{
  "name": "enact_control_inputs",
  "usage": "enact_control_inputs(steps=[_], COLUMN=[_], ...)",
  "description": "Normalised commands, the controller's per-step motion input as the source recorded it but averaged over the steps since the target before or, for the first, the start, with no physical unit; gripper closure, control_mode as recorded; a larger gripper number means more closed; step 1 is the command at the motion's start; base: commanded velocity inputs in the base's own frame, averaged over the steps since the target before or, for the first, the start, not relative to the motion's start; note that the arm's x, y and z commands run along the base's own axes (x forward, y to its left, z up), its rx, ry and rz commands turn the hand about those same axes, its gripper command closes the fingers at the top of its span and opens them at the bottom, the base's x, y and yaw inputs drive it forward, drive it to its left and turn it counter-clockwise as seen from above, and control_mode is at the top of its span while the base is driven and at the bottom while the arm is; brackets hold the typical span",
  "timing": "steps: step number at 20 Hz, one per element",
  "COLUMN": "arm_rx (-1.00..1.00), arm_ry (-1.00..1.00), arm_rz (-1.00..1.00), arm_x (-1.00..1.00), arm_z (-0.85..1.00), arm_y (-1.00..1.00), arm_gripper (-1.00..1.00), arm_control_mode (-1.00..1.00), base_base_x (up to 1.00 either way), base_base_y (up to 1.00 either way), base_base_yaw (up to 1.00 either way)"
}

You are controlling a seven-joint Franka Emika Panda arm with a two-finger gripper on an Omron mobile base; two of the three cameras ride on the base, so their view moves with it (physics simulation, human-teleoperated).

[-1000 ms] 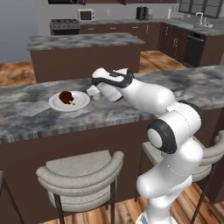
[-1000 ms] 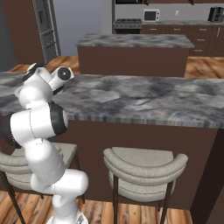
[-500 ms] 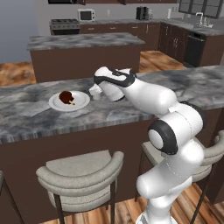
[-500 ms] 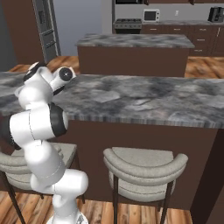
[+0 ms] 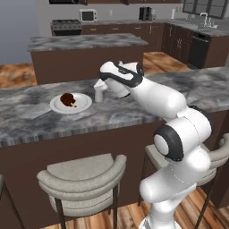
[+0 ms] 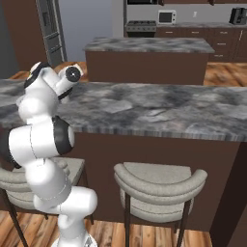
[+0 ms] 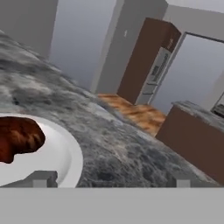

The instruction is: Retrieve the shaker from the cabinet and place it next the steak on a plate on the dining table.

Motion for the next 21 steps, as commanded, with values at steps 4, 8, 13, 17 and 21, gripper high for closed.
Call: enact_control_inputs(steps=[4, 8, 13, 17, 21], arm_rx=[-0.2, -0.22, -0.15, -0.11, -0.05], arm_ry=[-0.22, -0.22, -0.3, -0.36, -0.32], arm_rz=[0.1, 0.09, 0.07, 0.03, 0.07], arm_x=[-0.38, -0.82, -1.0, -1.0, -1.0], arm_z=[0.58, 0.31, 0.07, 0.2, 0.41], arm_y=[-0.37, -0.79, -0.78, -0.54, -0.38], arm_gripper=[-1.0, -1.0, -1.0, -1.0, -1.0], arm_control_mode=[-1.0, -1.0, -1.0, -1.0, -1.0], base_base_x=[0.0, 0.0, 0.0, 0.0, 0.0], base_base_y=[0.0, 0.0, 0.0, 0.0, 0.0], base_base_yaw=[0.0, 0.0, 0.0, 0.0, 0.0])
